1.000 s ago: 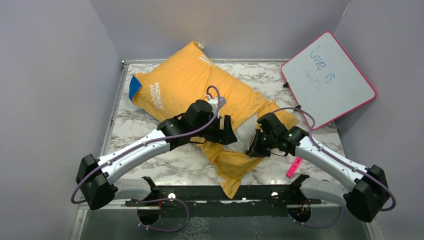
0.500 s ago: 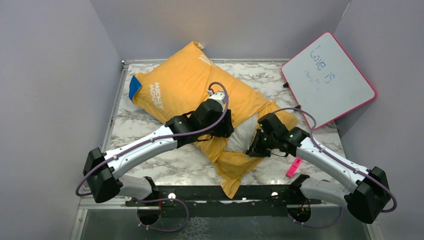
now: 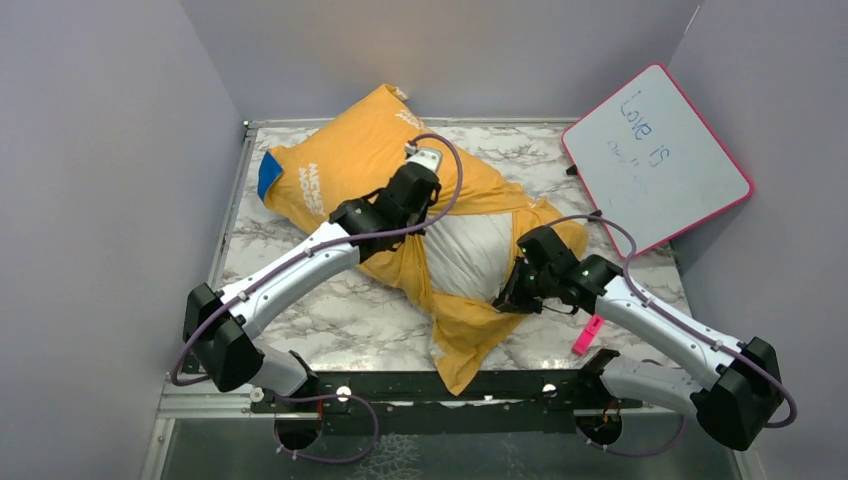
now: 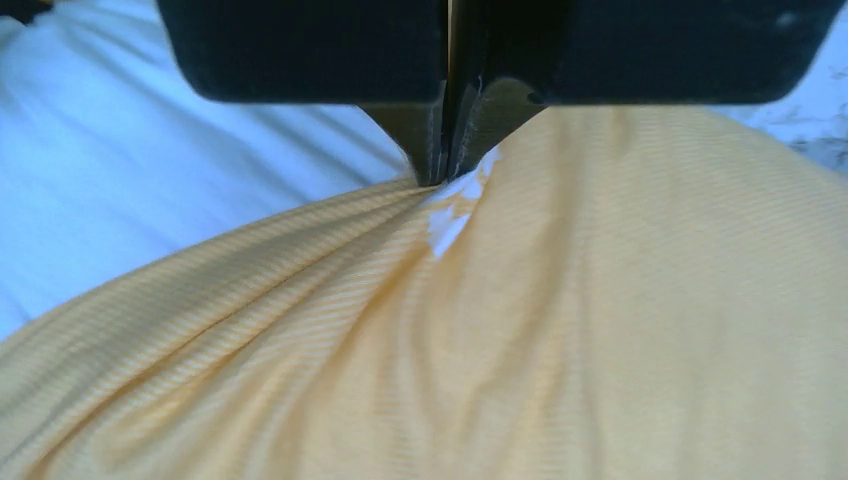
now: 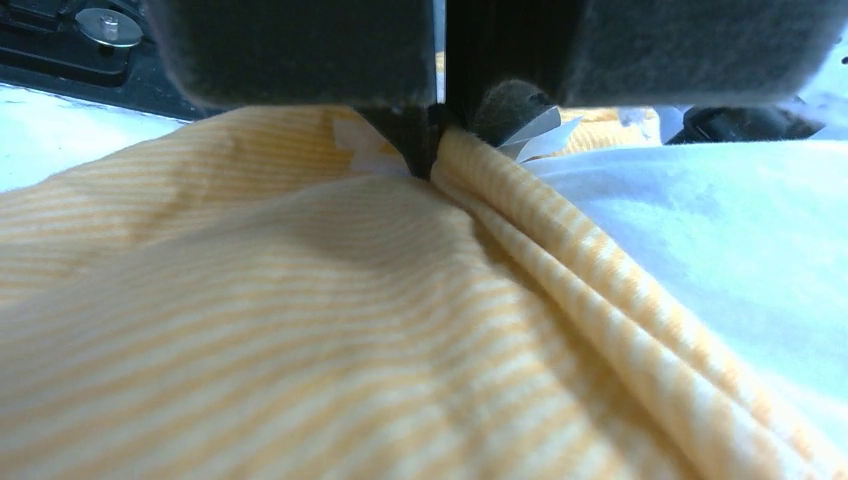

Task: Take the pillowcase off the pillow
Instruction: Remove the pillow from the pillowcase.

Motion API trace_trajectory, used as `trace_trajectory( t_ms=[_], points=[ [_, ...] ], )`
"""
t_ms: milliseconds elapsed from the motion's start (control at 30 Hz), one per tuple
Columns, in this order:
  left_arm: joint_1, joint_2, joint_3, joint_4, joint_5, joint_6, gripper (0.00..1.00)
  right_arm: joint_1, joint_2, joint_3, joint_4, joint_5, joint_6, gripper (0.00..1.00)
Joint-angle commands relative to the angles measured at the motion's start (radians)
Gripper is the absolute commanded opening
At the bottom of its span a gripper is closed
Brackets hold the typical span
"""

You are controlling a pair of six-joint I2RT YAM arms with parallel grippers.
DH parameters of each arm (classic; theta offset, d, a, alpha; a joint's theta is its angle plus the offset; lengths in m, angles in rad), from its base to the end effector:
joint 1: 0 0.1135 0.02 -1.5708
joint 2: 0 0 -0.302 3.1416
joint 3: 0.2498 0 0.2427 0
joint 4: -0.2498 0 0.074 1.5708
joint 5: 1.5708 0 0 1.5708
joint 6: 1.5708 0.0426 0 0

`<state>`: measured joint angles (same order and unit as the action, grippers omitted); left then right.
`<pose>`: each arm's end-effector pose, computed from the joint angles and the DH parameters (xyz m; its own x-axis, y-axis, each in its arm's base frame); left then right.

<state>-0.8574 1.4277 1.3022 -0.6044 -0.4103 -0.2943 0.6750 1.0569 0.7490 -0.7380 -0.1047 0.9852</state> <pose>0.2105 -0.2173 0.3671 -0.5623 0.2433 -0.7904 0.3508 0.9356 0.0384 0.1316 0.1111 0.2617 -0.9254 0.3209 -0.2016 0.1970 0.8617 0.4676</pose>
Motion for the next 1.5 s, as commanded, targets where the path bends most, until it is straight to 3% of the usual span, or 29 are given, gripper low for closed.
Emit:
trace_trajectory(
  t_ms=[0, 167, 333, 433, 567, 633, 867, 1067, 1167, 1267, 1400, 1467],
  points=[
    [0.174, 0.032, 0.087, -0.015, -0.125, 0.181, 0.00, 0.000, 0.016, -0.006, -0.170, 0.085, -0.026, 0.02],
    [0.233, 0.133, 0.067, 0.004, 0.005, 0.213, 0.00, 0.000, 0.069, -0.009, -0.164, 0.072, -0.054, 0.02],
    [0.233, 0.143, -0.048, 0.014, 0.114, 0.118, 0.00, 0.001, 0.159, 0.068, -0.117, 0.158, -0.054, 0.02],
    [0.233, 0.078, -0.076, 0.012, 0.153, 0.073, 0.36, 0.000, 0.244, 0.168, -0.125, 0.237, -0.057, 0.03],
    [0.244, -0.045, -0.050, -0.004, 0.200, 0.035, 0.71, 0.000, 0.336, 0.270, -0.131, 0.271, -0.075, 0.03],
    [0.249, -0.089, -0.028, -0.024, 0.218, 0.013, 0.84, 0.001, 0.351, 0.282, -0.106, 0.253, -0.073, 0.03],
    [0.253, -0.207, 0.024, -0.094, 0.316, -0.076, 0.92, 0.001, 0.311, 0.221, 0.001, 0.166, -0.037, 0.02],
    [0.252, -0.256, -0.011, -0.068, 0.724, -0.164, 0.89, 0.000, 0.286, 0.206, 0.004, 0.161, -0.011, 0.02],
    [0.222, -0.278, -0.100, 0.048, 0.885, -0.273, 0.87, 0.001, 0.275, 0.198, 0.008, 0.159, 0.005, 0.02],
    [0.130, -0.290, -0.187, 0.185, 0.818, -0.373, 0.85, 0.001, 0.260, 0.188, 0.018, 0.149, 0.023, 0.02],
    [-0.025, -0.254, -0.214, 0.279, 0.582, -0.416, 0.84, 0.001, 0.224, 0.161, 0.043, 0.127, 0.039, 0.03],
    [-0.044, -0.215, -0.236, 0.296, 0.518, -0.440, 0.84, 0.000, 0.195, 0.141, 0.053, 0.122, 0.050, 0.03]
  ],
)
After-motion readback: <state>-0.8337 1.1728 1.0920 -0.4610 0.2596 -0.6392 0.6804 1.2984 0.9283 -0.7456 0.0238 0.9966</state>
